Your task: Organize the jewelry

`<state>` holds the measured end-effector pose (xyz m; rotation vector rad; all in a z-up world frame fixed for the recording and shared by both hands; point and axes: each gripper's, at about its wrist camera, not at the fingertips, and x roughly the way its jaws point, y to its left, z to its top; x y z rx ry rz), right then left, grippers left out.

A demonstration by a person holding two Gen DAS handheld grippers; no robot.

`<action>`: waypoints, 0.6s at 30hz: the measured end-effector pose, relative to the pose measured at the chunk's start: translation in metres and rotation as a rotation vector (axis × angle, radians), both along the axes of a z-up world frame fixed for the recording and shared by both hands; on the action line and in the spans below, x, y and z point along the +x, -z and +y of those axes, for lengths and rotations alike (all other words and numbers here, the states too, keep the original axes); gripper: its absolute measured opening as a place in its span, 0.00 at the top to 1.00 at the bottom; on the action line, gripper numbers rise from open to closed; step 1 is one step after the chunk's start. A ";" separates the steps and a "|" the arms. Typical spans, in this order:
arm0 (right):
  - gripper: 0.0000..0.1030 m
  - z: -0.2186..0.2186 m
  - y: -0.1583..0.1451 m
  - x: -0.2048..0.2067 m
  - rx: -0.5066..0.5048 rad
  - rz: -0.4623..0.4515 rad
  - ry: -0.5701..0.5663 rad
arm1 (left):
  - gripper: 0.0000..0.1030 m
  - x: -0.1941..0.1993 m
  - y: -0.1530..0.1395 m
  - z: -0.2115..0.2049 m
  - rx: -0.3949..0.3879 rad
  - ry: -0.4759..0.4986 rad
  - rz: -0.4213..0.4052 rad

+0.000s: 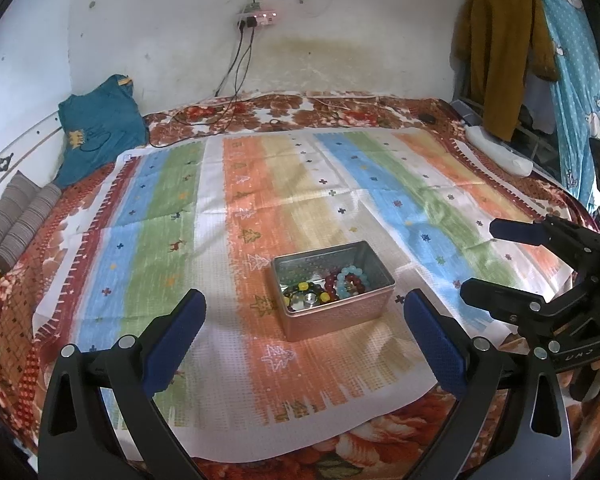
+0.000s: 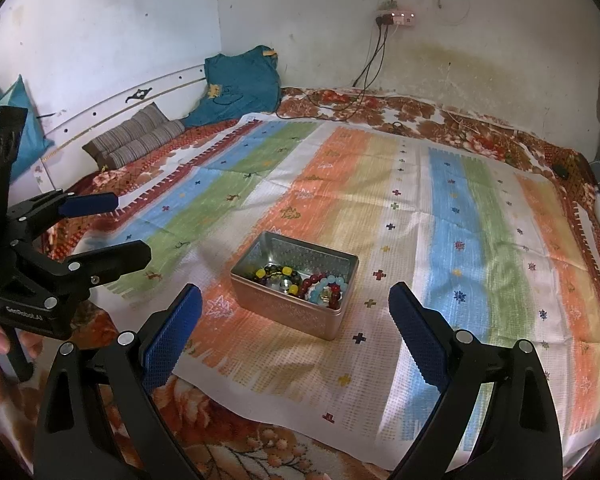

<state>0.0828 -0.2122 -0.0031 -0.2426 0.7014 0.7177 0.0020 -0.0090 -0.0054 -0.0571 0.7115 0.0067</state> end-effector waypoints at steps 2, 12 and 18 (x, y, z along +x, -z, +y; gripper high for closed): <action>0.08 0.001 0.000 0.000 0.001 -0.001 0.002 | 0.06 -0.001 0.000 -0.001 0.000 0.004 -0.005; 0.08 0.001 0.000 0.001 0.000 -0.009 0.003 | 0.06 -0.004 -0.001 -0.004 0.004 0.010 -0.010; 0.08 0.001 0.000 0.001 0.000 -0.009 0.003 | 0.06 -0.005 -0.001 -0.004 0.005 0.012 -0.011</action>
